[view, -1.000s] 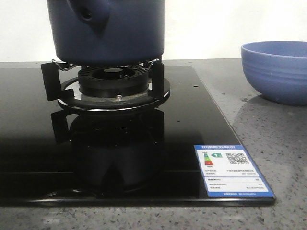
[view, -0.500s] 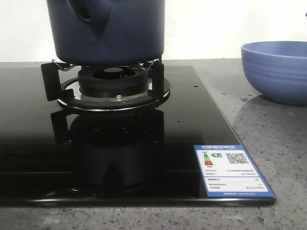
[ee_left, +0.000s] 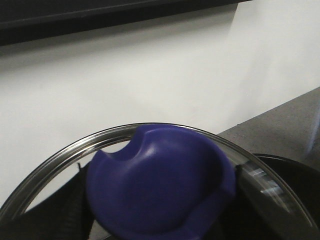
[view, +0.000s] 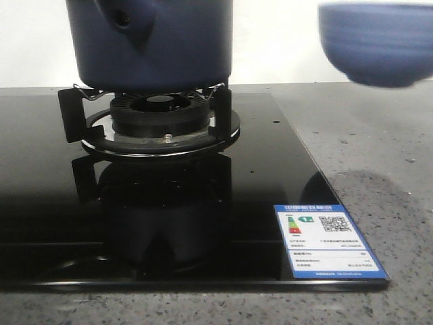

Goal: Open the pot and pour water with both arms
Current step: 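Lift the bowl with the right gripper and carry it over the pot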

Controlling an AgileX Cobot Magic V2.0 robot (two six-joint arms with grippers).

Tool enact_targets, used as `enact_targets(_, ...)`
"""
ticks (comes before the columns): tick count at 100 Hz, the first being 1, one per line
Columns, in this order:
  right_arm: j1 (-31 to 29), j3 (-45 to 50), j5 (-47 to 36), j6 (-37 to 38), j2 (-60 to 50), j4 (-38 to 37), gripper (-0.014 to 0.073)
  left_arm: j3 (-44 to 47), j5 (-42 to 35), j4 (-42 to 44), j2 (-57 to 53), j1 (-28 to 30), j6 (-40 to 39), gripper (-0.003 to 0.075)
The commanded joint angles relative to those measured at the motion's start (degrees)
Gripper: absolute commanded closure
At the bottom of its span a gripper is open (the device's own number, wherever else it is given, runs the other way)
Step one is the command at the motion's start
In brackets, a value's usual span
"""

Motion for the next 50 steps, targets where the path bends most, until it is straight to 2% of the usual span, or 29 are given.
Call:
enact_targets(1,1.86,-5.94,0.90,1.23,-2.16,2.77,0.0654,-2.18,-2.74,-3.82,-0.66,0.14,-0.60,0.0363)
enact_targets(33,9.16,-26.22,7.03,5.39,1.93,3.88,0.0653,-2.18,-7.20,-3.82,-0.30,0.14,-0.60,0.0363)
enact_targets(50,14.21,-36.87,7.03,7.06,7.07,6.05,0.0653,-2.18,-7.06,-4.48,-0.15,3.11,-1.26,0.0363)
